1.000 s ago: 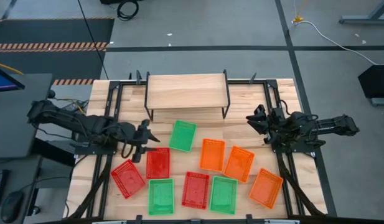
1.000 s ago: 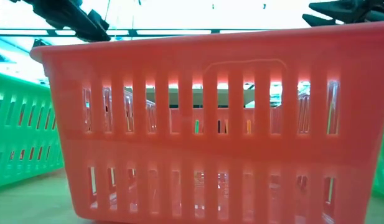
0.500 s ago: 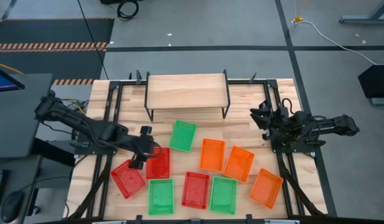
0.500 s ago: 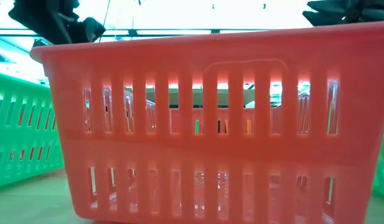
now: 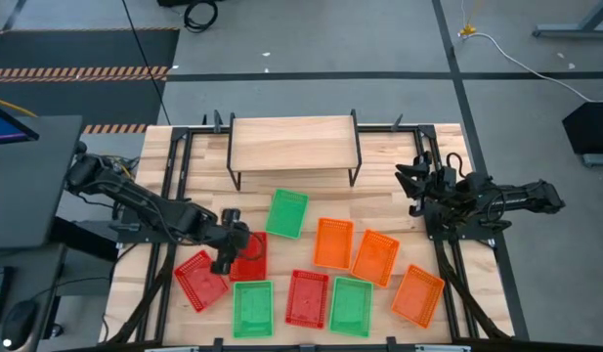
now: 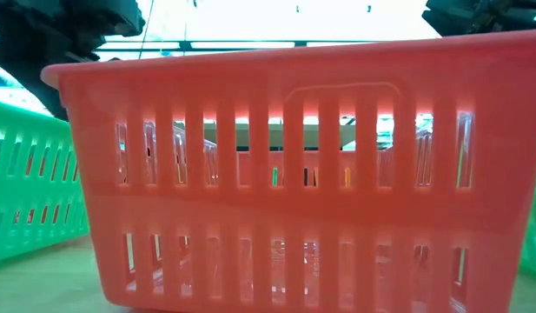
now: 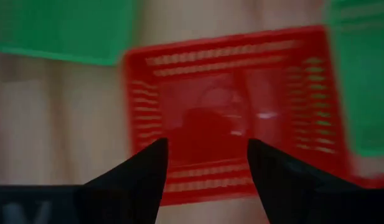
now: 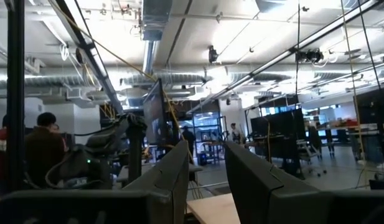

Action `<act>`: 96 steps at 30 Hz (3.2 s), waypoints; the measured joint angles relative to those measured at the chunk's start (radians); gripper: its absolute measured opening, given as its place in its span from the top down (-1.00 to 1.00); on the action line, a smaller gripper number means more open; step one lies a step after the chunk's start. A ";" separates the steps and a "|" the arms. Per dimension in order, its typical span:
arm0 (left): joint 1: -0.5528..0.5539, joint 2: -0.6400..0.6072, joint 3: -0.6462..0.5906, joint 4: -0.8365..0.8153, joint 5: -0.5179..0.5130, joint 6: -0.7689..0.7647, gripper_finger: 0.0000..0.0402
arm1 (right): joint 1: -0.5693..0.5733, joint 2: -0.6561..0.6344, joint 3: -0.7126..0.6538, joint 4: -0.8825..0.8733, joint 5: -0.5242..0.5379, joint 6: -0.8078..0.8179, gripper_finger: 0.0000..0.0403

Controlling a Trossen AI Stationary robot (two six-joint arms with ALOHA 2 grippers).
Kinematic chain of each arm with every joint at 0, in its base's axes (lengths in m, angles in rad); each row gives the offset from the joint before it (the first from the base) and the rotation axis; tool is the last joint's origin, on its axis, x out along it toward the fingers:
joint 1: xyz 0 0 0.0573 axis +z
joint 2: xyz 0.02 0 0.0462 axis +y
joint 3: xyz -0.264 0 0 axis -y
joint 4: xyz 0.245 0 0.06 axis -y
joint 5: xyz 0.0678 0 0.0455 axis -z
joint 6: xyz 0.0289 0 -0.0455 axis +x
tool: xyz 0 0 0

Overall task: Stack baskets on shelf by color
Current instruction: Put the top red basket on the shelf

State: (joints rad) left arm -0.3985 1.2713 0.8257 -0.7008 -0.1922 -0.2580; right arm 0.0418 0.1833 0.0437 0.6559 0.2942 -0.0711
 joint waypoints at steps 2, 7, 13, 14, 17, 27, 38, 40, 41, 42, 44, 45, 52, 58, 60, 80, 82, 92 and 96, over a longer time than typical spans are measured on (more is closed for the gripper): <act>0.024 0.000 0.000 -0.028 -0.069 0.004 -0.14 | 0.000 0.000 0.000 -0.005 0.000 0.000 0.45; 0.121 0.014 -0.002 -0.051 -0.099 0.026 -0.14 | 0.000 0.000 0.000 -0.031 0.000 0.045 0.45; 0.221 0.063 -0.004 -0.040 0.036 0.067 -0.14 | 0.000 0.000 0.000 -0.071 0.000 0.066 0.45; 0.229 0.075 -0.004 -0.030 0.063 0.068 -0.14 | 0.000 0.000 0.000 -0.076 0.000 0.076 0.45; 0.240 0.117 -0.004 -0.013 0.091 0.099 -0.14 | 0.000 0.000 0.000 -0.088 0.000 0.079 0.45; 0.296 0.281 -0.004 -0.010 0.093 0.192 0.07 | 0.000 0.000 0.000 -0.092 0.000 0.077 0.45; 0.387 0.288 0.003 -0.024 0.119 0.233 0.94 | 0.000 0.000 0.000 -0.091 0.000 0.071 0.45; 0.405 0.267 0.014 -0.055 0.096 0.242 0.94 | 0.000 0.000 0.000 -0.092 0.000 0.071 0.45; 0.414 0.256 0.024 -0.075 0.086 0.247 0.96 | 0.000 0.000 0.000 -0.092 0.000 0.071 0.45; 0.422 0.246 0.039 -0.099 0.079 0.258 0.97 | 0.000 0.000 0.000 -0.091 0.000 0.071 0.45; 0.435 0.228 0.082 -0.160 0.072 0.287 0.98 | 0.000 0.000 0.000 -0.092 0.000 0.071 0.45; 0.441 0.219 0.110 -0.190 0.074 0.303 0.98 | 0.000 0.000 0.000 -0.092 0.000 0.071 0.45; 0.497 0.194 0.380 -0.427 0.066 0.467 0.98 | 0.000 0.000 0.000 -0.098 0.000 0.072 0.45; 0.631 0.194 0.625 -0.510 0.069 0.640 0.98 | 0.000 0.000 0.000 -0.103 0.000 0.072 0.45; 0.695 0.194 0.689 -0.530 0.070 0.695 0.98 | 0.000 0.000 0.000 -0.104 0.000 0.072 0.45; 1.066 0.332 0.800 -0.424 0.074 0.960 0.97 | 0.000 0.000 0.000 -0.120 0.011 0.068 0.45; 1.079 0.365 0.800 -0.402 0.073 0.973 0.96 | 0.000 0.000 0.000 -0.131 0.023 0.068 0.45; 1.154 0.463 0.802 -0.382 0.031 1.080 0.89 | 0.000 0.000 0.000 -0.158 0.053 0.068 0.45; 1.169 0.453 0.801 -0.383 0.006 1.157 0.76 | 0.000 0.000 0.000 -0.160 0.053 0.052 0.45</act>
State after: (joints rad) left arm 0.7707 1.7241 1.6269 -1.0841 -0.1863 0.8987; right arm 0.0418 0.1829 0.0437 0.4963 0.3477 -0.0189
